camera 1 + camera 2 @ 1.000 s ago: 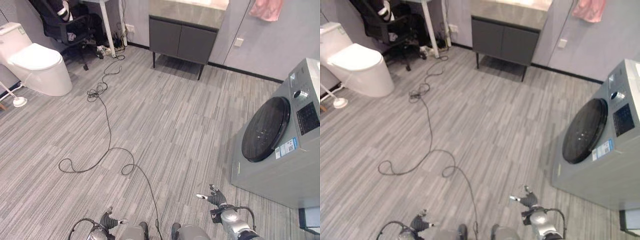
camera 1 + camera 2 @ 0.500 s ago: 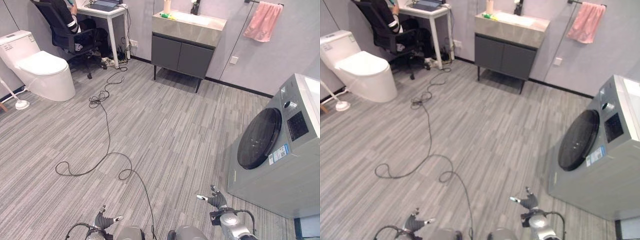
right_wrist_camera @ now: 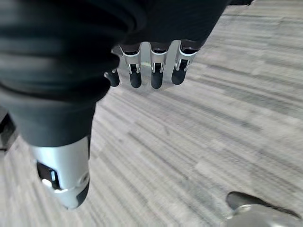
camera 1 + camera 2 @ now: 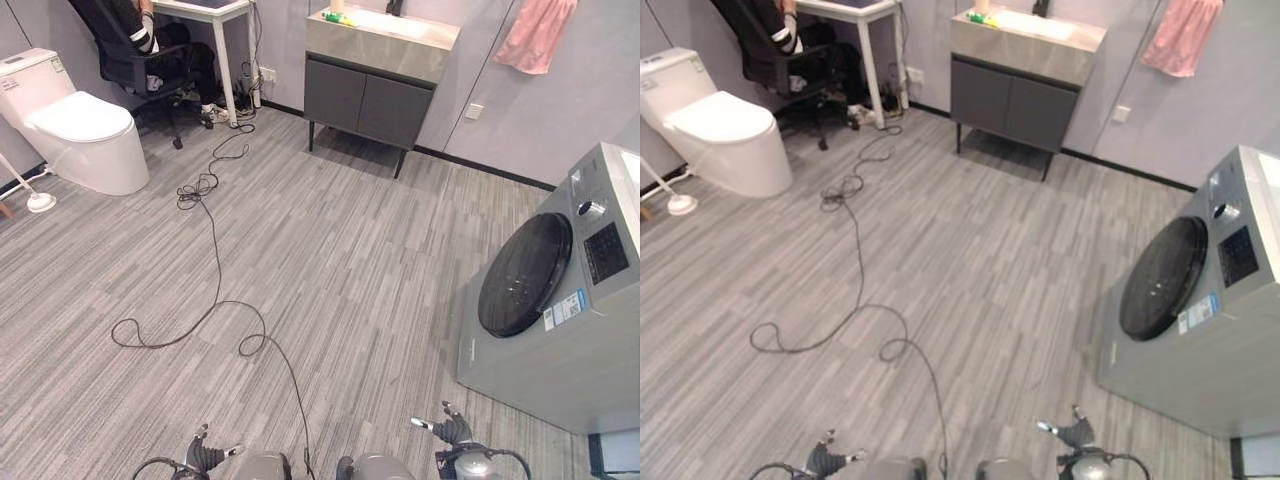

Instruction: Put brush and paste in cup on sink, flatten towel.

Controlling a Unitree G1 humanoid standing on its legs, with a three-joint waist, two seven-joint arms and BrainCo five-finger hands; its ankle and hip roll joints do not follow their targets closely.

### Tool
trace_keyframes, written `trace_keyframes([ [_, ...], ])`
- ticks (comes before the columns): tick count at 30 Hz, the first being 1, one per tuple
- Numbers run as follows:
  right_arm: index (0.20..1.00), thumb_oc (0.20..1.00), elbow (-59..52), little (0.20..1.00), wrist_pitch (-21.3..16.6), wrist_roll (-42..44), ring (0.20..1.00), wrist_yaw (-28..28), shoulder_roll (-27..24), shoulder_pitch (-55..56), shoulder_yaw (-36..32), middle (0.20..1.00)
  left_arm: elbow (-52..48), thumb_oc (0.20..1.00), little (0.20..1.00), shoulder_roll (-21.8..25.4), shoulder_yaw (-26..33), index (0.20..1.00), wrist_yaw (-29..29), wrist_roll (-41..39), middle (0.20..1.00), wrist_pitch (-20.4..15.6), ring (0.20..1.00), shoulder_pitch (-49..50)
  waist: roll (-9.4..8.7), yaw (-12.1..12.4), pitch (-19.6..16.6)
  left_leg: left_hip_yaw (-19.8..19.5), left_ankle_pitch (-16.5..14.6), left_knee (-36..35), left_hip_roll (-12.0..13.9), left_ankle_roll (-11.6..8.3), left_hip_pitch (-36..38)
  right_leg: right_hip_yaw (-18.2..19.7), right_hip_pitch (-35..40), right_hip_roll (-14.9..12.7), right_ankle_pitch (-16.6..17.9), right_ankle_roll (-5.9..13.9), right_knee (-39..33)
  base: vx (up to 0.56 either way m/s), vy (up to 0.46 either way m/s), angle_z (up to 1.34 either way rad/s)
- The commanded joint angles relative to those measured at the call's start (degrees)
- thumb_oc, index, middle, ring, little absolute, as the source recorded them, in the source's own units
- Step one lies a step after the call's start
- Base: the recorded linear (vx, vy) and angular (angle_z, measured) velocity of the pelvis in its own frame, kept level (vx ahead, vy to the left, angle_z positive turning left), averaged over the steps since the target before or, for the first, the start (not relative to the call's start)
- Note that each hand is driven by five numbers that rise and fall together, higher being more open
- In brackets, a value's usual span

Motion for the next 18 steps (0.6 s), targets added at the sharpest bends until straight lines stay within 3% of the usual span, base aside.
trace_keyframes([
  [1, 1.000, 1.000, -1.20, 1.000, -1.16, -3.60, 1.000, -0.81, -2.67, -2.06, 1.49, 1.000, -3.11, 1.000, 1.000, 2.84, -1.56, 1.000, 0.24, 4.23, 1.000, -2.54, 1.000, 0.36, -0.05, 0.83, 0.26, 1.60, -1.83, 1.19, -1.32, -0.23, 1.33, 4.47, 1.58, -3.89, 7.01, 5.04, -6.22, 0.08, 0.242, 0.03],
  [5, 1.000, 1.000, -2.60, 1.000, -0.95, -2.68, 1.000, -0.60, -2.90, -2.91, 1.10, 1.000, -5.02, 1.000, 1.000, 4.72, -1.89, 1.000, -1.60, 2.70, 1.000, -2.94, 1.000, 0.42, -0.12, 0.15, 2.44, 2.61, -1.15, -1.31, -2.60, 1.74, 2.95, 5.06, -4.63, -5.49, 14.64, 5.13, 4.03, 0.03, 0.212, -0.03],
  [6, 1.000, 1.000, -3.96, 1.000, -1.03, -2.00, 1.000, -0.26, -3.02, -3.41, 0.93, 1.000, -5.86, 1.000, 1.000, 5.24, -3.02, 1.000, -2.67, 3.42, 1.000, -2.90, 1.000, 0.43, 0.15, -0.23, 3.22, 3.60, -1.49, -1.94, -2.26, 1.80, 3.94, 3.17, -8.02, -5.11, 13.53, 5.62, 5.68, 0.13, 0.215, -0.17],
  [7, 1.000, 1.000, -4.19, 1.000, -1.32, -1.72, 1.000, 0.05, -3.23, -3.54, 1.08, 1.000, -5.82, 1.000, 1.000, 5.64, -4.45, 1.000, -3.32, 4.72, 1.000, -2.97, 1.000, -0.05, -0.11, -1.05, 3.45, 3.06, -1.79, -2.55, -2.92, 1.66, 4.96, 4.05, -9.62, -1.95, 12.11, 5.46, 3.85, 0.20, 0.183, -0.23],
  [8, 1.000, 1.000, -4.49, 1.000, -1.31, -1.72, 1.000, -0.06, -3.50, -3.92, 1.08, 1.000, -5.89, 1.000, 1.000, 6.07, -4.71, 1.000, -3.44, 5.49, 1.000, -3.10, 1.000, -0.30, -0.37, -1.15, 3.59, 3.00, -2.31, -3.04, -3.67, 1.81, 5.39, 3.64, -10.99, -2.18, 12.79, 5.90, 1.58, 0.29, 0.082, -0.36],
  [9, 1.000, 1.000, -4.63, 1.000, -1.35, -1.63, 1.000, -0.46, -3.86, -5.57, 1.73, 1.000, -4.93, 1.000, 1.000, 5.93, -5.08, 1.000, -3.09, 7.08, 1.000, -2.70, 1.000, -1.61, -1.00, -2.01, 4.14, 3.20, -3.64, -4.07, -4.79, 1.68, 6.71, 2.07, -13.82, -4.21, 16.08, 6.47, -7.48, 0.22, 0.050, -0.22],
  [10, 1.000, 1.000, -4.58, 1.000, -1.36, -1.62, 1.000, -0.46, -3.91, -5.65, 1.74, 1.000, -4.85, 1.000, 1.000, 5.83, -5.06, 1.000, -3.05, 7.12, 1.000, -2.72, 1.000, -1.69, -0.62, -2.11, 4.29, 3.02, -3.90, -3.95, -4.47, 1.64, 6.87, 1.76, -13.34, -3.94, 16.21, 6.46, -7.93, 0.29, 0.005, -0.13],
  [11, 1.000, 1.000, -4.78, 1.000, -1.35, -1.80, 1.000, -0.55, -4.16, -6.45, 2.25, 1.000, -4.03, 1.000, 1.000, 5.81, -5.93, 1.000, -2.79, 8.25, 1.000, -2.31, 1.000, -3.13, -0.62, -2.98, 4.75, 2.02, -4.69, -4.25, -5.00, 1.28, 7.93, 3.07, -14.32, -3.80, 17.83, 7.26, -12.70, 0.13, -0.010, 0.08],
  [12, 1.000, 1.000, -4.78, 1.000, -1.35, -1.80, 1.000, -0.55, -4.16, -6.45, 2.25, 1.000, -4.03, 1.000, 1.000, 5.81, -5.93, 1.000, -2.79, 8.25, 1.000, -2.31, 1.000, -3.13, -0.61, -2.98, 4.77, 2.02, -4.69, -4.25, -4.99, 1.28, 7.95, 3.06, -14.29, -3.79, 17.83, 7.26, -12.71, 0.33, -0.059, 0.14],
  [13, 1.000, 1.000, -5.37, 1.000, -1.07, -2.73, 1.000, -1.42, -4.24, -6.87, 2.53, 1.000, -3.61, 1.000, 1.000, 6.20, -6.20, 1.000, -2.54, 9.23, 1.000, -2.46, 1.000, -4.12, -0.89, -3.93, 5.33, 1.35, -5.51, -4.53, -5.19, 0.68, 9.30, 5.42, -15.66, -4.61, 20.05, 8.34, -18.05, 0.32, -0.079, 0.23],
  [14, 1.000, 1.000, -6.25, 1.000, -1.00, -3.39, 1.000, -1.90, -4.38, -6.89, 2.42, 1.000, -3.42, 1.000, 1.000, 6.18, -6.35, 1.000, -2.30, 9.45, 1.000, -2.41, 1.000, -4.69, -0.69, -4.27, 5.72, 0.85, -5.92, -4.82, -4.72, 0.09, 10.24, 5.20, -16.48, -5.35, 21.21, 8.61, -20.30, 0.47, -0.123, 0.23],
  [17, 1.000, 1.000, -6.59, 1.000, -0.41, -4.08, 1.000, -2.08, -4.21, -7.41, 2.17, 1.000, -1.78, 1.000, 1.000, 5.57, -6.83, 1.000, -2.30, 9.24, 1.000, -2.09, 1.000, -6.08, -0.34, -4.94, 5.95, 0.03, -6.30, -8.13, -3.15, -1.26, 15.24, -1.69, -17.65, -5.85, 23.30, 9.07, -22.87, 0.33, -0.087, 0.29],
  [18, 1.000, 1.000, -6.59, 1.000, -0.41, -4.08, 1.000, -2.08, -4.22, -7.41, 2.17, 1.000, -1.77, 1.000, 1.000, 5.56, -6.83, 1.000, -2.30, 9.24, 1.000, -2.10, 1.000, -6.08, -0.32, -4.95, 5.99, 0.01, -6.29, -8.16, -3.13, -1.26, 15.30, -1.71, -17.58, -5.84, 23.29, 9.06, -22.89, 0.64, -0.195, 0.28],
])
